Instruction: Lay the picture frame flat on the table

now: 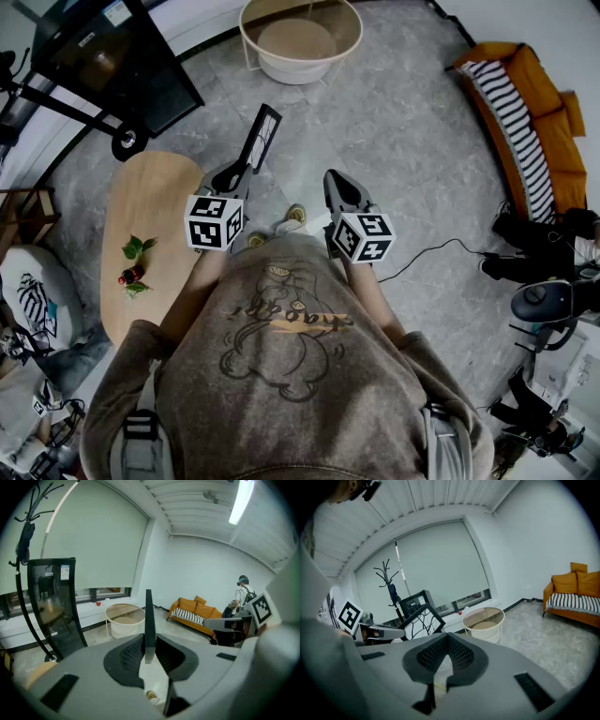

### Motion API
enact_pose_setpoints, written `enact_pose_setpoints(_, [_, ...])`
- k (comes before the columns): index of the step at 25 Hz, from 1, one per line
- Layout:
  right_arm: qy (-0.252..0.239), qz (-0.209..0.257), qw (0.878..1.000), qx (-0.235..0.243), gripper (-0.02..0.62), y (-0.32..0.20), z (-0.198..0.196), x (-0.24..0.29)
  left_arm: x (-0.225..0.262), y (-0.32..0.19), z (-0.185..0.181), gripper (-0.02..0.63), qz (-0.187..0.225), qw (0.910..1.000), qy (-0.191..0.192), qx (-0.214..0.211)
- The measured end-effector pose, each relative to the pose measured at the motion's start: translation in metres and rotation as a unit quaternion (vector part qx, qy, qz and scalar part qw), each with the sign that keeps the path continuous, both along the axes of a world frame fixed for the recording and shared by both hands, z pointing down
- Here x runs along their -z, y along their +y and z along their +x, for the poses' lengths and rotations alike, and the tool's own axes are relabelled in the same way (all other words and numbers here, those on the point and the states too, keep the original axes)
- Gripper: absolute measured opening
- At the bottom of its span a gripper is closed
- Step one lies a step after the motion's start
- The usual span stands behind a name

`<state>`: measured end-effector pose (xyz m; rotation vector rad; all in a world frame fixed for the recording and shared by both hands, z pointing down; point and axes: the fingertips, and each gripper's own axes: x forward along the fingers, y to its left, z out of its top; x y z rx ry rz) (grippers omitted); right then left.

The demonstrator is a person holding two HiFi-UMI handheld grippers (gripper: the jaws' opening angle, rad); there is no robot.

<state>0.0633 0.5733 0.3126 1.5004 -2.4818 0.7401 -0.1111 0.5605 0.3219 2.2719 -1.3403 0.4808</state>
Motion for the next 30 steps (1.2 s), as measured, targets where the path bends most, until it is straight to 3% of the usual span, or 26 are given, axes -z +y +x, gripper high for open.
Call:
enact_pose_setpoints(5, [-0.023, 0.004, 1.0, -0.001, 0.02, -0.021, 0.008, 0.002, 0.0, -0.019, 0.008, 0.083, 0.001, 1.0, -0.004, -0.002])
enact_pose_setpoints(20, [-0.016, -0.008, 0.999, 0.034, 0.02, -0.083, 0.036, -0.006, 0.012, -0.085, 0.035, 0.081, 0.013, 0.9995, 0.014, 0.025])
enact_pose_setpoints(30, [-0.017, -0.021, 0.999, 0.026, 0.02, -0.117, 0.054, -0.021, 0.006, -0.125, 0.044, 0.082, 0.012, 0.9994, 0.017, 0.029])
